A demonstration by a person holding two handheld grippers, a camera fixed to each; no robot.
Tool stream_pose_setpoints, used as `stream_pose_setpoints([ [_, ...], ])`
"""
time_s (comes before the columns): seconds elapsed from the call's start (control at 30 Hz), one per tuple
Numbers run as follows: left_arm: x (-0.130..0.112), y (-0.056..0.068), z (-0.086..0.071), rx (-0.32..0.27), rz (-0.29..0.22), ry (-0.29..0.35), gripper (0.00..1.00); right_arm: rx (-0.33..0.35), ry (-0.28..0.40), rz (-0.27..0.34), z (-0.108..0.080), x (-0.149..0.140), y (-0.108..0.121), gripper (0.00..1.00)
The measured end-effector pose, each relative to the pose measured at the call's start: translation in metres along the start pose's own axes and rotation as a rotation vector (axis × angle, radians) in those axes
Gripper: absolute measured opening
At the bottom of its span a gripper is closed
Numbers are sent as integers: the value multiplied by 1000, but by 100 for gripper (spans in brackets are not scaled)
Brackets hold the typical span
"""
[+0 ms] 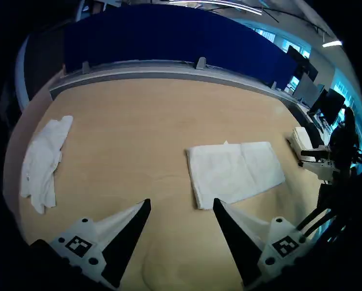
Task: Fold towel
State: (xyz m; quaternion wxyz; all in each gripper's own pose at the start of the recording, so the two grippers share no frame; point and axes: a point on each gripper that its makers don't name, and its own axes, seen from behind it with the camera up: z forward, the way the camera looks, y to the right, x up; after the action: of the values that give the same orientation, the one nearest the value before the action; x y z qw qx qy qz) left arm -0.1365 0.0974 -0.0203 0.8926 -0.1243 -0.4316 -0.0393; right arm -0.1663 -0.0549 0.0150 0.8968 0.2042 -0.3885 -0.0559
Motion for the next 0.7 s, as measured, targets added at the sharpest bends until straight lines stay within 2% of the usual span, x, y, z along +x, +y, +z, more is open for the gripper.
stream_pose_setpoints([
  [0.17,-8,-4,-22,35,-7,31,95,49,-34,-77,3,-9,-10,92],
  [0.4,-34,-13,-58,90,-35,53,95,122,-92,-191,8,-28,-23,92],
  [0.7,-67,-26,-95,147,-86,63,95,174,-169,-274,22,-51,-25,91],
])
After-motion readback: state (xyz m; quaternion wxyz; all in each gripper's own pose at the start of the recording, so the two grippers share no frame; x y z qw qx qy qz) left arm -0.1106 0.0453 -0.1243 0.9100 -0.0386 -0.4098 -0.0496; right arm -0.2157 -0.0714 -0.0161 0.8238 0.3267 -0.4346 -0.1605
